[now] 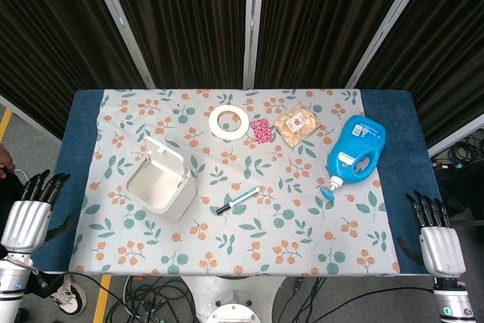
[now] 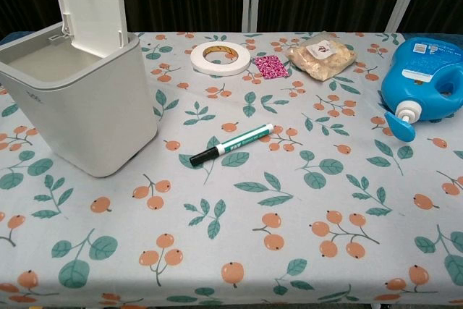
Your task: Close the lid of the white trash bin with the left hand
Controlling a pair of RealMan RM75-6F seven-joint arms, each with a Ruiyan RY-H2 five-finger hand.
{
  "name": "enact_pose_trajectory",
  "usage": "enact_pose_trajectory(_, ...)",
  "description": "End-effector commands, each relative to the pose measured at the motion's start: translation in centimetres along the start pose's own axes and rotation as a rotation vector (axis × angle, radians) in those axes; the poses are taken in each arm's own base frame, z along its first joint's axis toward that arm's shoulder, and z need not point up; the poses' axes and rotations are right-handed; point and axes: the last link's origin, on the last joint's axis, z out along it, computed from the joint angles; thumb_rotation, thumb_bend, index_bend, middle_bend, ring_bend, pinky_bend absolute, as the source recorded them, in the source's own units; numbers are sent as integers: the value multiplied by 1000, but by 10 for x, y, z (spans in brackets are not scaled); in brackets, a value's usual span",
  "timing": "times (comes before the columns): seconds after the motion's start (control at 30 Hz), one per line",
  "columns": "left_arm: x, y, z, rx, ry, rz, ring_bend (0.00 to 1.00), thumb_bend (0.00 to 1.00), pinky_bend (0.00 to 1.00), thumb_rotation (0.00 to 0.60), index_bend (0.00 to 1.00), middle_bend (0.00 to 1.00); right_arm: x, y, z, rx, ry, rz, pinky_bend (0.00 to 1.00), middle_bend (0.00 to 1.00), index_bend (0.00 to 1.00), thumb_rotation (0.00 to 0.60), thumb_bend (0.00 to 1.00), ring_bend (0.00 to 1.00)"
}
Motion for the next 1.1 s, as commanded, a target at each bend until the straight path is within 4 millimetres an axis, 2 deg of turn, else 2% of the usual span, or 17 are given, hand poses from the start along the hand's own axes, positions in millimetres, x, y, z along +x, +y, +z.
enact_pose_trajectory(0.03, 1, -1, -2, 1, 1, -3, 36, 259, 102, 600, 127, 124, 0, 1, 0, -7, 1, 3, 0, 0, 0, 600, 179, 0)
enact_pose_trajectory(0.47, 0, 2, 1, -20, 1, -26, 36, 261, 102, 600, 122, 124, 2, 6, 1, -23, 3, 9, 0, 0, 0, 600, 179, 0)
enact_pose_trajectory(0.67, 2, 7, 9, -58, -5, -54, 36, 302, 103, 600, 109, 124, 0, 10, 1, -34, -5, 8, 0, 0, 0, 600, 179, 0)
enact_pose_trajectory(0.8, 11, 22, 28, -157, 4, -170, 36, 306, 104, 600, 78, 124, -1, 11, 3, -35, -5, 10, 0, 0, 0, 600, 178, 0)
enact_pose_trajectory(0.9, 19, 28, 47, -212, 11, -190, 36, 317, 105, 588, 73, 124, -2, 12, 3, -37, -9, 11, 0, 0, 0, 600, 176, 0)
enact_pose_trajectory(1.1, 36, 54, 82, -316, 17, -217, 36, 412, 105, 582, 73, 128, -6, 15, 4, -54, -19, 7, 0, 0, 0, 600, 176, 0)
